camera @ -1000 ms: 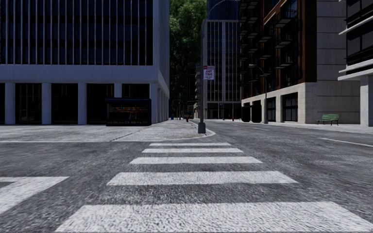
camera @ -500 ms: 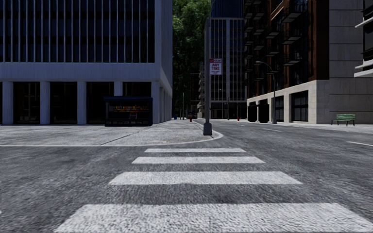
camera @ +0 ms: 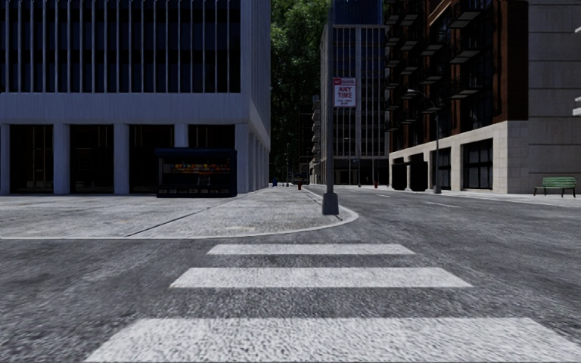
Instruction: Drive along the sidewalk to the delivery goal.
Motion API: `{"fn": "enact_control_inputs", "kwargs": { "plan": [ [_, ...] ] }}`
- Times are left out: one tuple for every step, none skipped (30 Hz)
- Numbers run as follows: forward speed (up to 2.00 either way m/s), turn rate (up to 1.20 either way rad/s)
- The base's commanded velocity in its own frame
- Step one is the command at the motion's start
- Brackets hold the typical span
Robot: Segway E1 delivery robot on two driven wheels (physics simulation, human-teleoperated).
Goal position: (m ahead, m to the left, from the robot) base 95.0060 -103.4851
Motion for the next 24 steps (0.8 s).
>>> {"fn": "enact_control_inputs", "kwargs": {
  "plan": [
    [2.0,0.0],
    [2.0,0.0],
    [2.0,0.0],
    [2.0,0.0],
    [2.0,0.0],
    [2.0,0.0],
    [2.0,0.0],
    [2.0,0.0],
    [2.0,0.0],
    [2.0,0.0],
    [2.0,0.0],
    [2.0,0.0],
    [2.0,0.0],
    [2.0,0.0],
    [2.0,0.0],
    [2.0,0.0],
    [2.0,0.0],
    [2.0,0.0],
    [2.0,0.0],
    [2.0,0.0],
    [2.0,0.0],
    [2.0,0.0],
    [2.0,0.0],
    [2.0,0.0]
  ]
}}
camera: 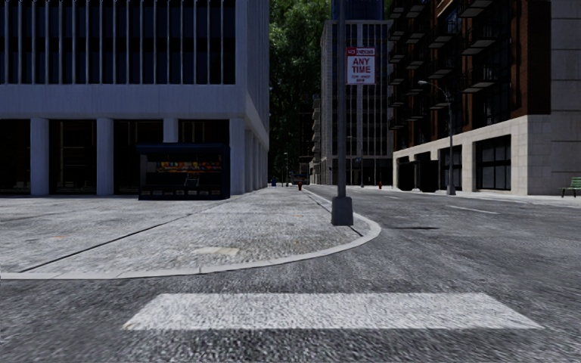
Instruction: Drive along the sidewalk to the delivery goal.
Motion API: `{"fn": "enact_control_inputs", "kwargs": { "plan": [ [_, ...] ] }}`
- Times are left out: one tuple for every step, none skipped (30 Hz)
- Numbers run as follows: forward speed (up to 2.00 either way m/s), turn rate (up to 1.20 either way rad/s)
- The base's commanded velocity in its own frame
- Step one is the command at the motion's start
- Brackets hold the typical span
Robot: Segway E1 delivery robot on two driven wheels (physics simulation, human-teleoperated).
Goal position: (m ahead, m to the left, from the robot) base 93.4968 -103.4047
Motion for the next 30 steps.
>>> {"fn": "enact_control_inputs", "kwargs": {
  "plan": [
    [2.0,0.0],
    [2.0,0.0],
    [2.0,0.0],
    [2.0,0.0],
    [2.0,0.0],
    [2.0,0.0],
    [2.0,0.0],
    [2.0,0.0],
    [2.0,0.0],
    [2.0,0.0],
    [2.0,0.0],
    [2.0,0.0],
    [2.0,0.0],
    [2.0,0.0],
    [2.0,0.0],
    [2.0,0.0],
    [2.0,0.0],
    [2.0,0.0],
    [2.0,0.0],
    [2.0,0.0],
    [2.0,0.0],
    [2.0,0.0],
    [2.0,0.0],
    [2.0,0.0],
    [2.0,0.0],
    [2.0,0.0],
    [2.0,0.0],
    [2.0,0.0],
    [2.0,0.0],
    [2.0,0.0]
  ]
}}
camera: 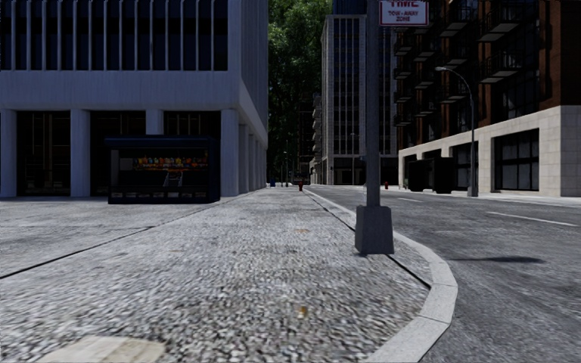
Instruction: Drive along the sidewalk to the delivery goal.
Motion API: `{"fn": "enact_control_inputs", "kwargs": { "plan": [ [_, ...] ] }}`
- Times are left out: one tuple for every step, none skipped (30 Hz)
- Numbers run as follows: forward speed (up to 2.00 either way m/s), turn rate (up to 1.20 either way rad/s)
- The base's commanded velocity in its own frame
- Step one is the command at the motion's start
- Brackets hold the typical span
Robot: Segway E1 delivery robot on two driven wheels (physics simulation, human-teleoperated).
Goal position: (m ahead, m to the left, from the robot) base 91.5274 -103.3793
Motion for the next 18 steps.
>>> {"fn": "enact_control_inputs", "kwargs": {
  "plan": [
    [1.97,0.0],
    [1.97,0.0],
    [1.91,0.0],
    [1.81,0.0],
    [1.67,0.0],
    [1.47,0.0],
    [1.47,0.0],
    [1.4,0.0],
    [1.39,0.0],
    [1.39,0.0],
    [1.39,0.0],
    [1.39,0.0],
    [1.39,0.0],
    [1.39,0.0],
    [1.39,0.0],
    [1.39,0.0],
    [1.39,0.0],
    [1.39,0.0]
  ]
}}
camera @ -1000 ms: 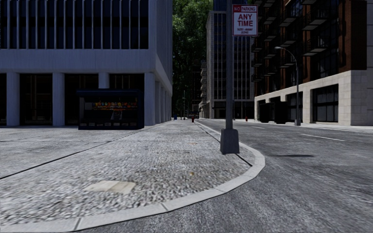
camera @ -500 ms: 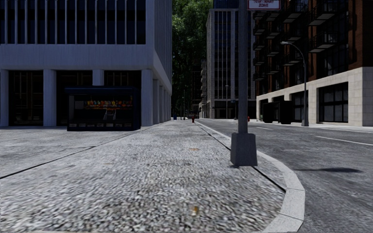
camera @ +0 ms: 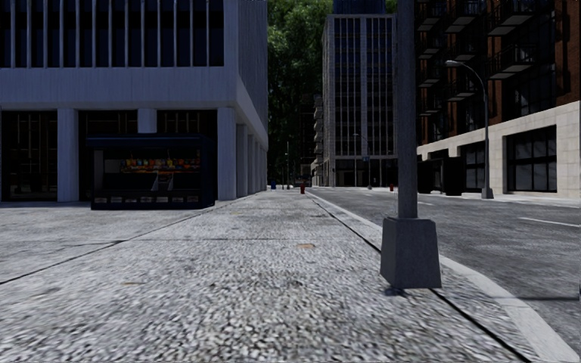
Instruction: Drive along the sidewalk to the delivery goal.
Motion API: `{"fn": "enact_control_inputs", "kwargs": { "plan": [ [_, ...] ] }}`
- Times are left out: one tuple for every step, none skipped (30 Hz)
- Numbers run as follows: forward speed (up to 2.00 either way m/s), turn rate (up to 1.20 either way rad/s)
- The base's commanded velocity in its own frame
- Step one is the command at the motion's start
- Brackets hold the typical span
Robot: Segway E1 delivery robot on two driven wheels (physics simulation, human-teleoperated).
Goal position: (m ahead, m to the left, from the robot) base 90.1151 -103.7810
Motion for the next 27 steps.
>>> {"fn": "enact_control_inputs", "kwargs": {
  "plan": [
    [1.39,0.0],
    [1.39,0.0],
    [1.39,0.0],
    [1.39,0.0],
    [1.39,0.0],
    [1.39,0.0],
    [1.39,0.0],
    [1.39,0.0],
    [1.39,0.0],
    [1.39,0.0],
    [1.39,0.0],
    [1.39,0.0],
    [1.39,0.0],
    [1.39,0.0],
    [1.39,0.0],
    [1.39,0.0],
    [1.4,0.0],
    [1.41,0.0],
    [1.41,0.0],
    [1.41,0.0],
    [1.41,0.0],
    [1.41,0.0],
    [1.42,0.0],
    [1.43,0.0],
    [1.43,0.0],
    [1.43,0.0],
    [1.43,0.0]
  ]
}}
